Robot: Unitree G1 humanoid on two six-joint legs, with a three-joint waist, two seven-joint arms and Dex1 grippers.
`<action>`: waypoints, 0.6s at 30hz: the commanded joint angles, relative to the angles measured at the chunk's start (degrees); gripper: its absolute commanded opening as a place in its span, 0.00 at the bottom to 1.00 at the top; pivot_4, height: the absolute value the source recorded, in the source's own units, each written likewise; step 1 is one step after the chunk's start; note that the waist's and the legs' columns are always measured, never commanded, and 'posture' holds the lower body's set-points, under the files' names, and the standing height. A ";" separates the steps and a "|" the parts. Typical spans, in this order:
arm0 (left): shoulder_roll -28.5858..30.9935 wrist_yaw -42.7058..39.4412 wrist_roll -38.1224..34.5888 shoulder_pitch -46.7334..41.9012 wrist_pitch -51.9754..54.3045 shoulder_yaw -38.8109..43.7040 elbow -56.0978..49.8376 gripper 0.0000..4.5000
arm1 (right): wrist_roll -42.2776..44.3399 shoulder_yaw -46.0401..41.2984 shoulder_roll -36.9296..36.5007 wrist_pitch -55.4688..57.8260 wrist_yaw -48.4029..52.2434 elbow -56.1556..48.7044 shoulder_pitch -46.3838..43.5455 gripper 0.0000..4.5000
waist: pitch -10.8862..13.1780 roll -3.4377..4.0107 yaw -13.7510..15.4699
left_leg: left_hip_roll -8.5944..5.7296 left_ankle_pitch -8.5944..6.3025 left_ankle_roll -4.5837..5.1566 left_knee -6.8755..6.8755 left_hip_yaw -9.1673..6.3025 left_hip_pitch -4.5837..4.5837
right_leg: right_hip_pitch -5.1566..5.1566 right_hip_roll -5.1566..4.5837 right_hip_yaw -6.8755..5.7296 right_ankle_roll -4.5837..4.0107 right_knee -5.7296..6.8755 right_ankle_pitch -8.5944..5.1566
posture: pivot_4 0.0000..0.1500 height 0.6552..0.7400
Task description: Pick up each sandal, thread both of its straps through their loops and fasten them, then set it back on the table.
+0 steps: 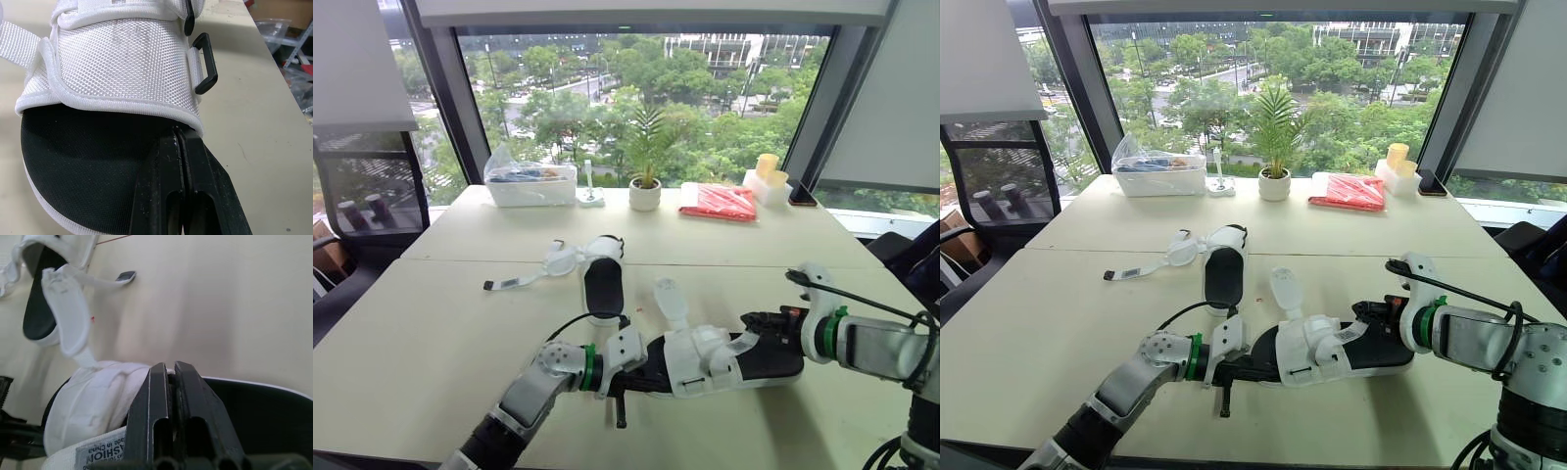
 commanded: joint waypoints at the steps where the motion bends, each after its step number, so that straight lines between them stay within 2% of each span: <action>1: -0.05 0.22 0.98 0.20 0.20 -0.76 0.61 0.00 | 11.68 2.36 -4.06 -5.60 -5.57 0.64 -1.11 0.01 | 0.00 0.00 -0.01 | 0.00 0.00 0.00 0.00 0.00 0.00 | 0.00 0.00 0.00 0.00 0.00 0.00 | 1.00 1.00; 5: -0.11 0.34 0.91 0.36 0.30 -0.70 0.65 0.00 | 21.81 7.55 -10.59 -13.93 -4.86 1.06 -8.03 0.01 | 0.03 0.04 -0.56 | 0.00 0.00 0.01 0.02 0.01 0.00 | 0.01 0.01 0.00 0.00 -0.01 0.00 | 1.00 1.00; 8: -0.24 0.15 0.86 0.12 0.40 -0.79 0.97 0.00 | 21.25 10.98 -13.60 -16.03 0.49 1.16 -12.78 0.01 | 0.03 0.04 -0.88 | 0.01 0.00 0.01 0.02 -0.01 0.01 | 0.03 0.06 -0.02 0.00 -0.02 0.00 | 1.00 1.00; 14: -0.31 -2.01 1.02 -1.08 0.21 -1.88 2.07 0.00 | 0.59 21.35 -14.61 -19.96 18.97 6.40 -19.39 0.01 | 0.03 0.01 -0.97 | 0.04 -0.01 0.03 0.02 -0.01 0.01 | 0.06 0.06 -0.03 0.00 -0.10 0.00 | 1.00 1.00; 18: 0.06 -4.05 1.67 -2.10 -0.76 -2.81 2.87 0.00 | -13.56 30.32 -14.59 -25.97 36.62 11.72 -21.41 0.01 | 0.03 0.01 -0.95 | 0.05 -0.01 0.04 0.00 -0.01 -0.01 | 0.01 0.06 -0.03 0.00 -0.11 0.00 | 1.00 1.00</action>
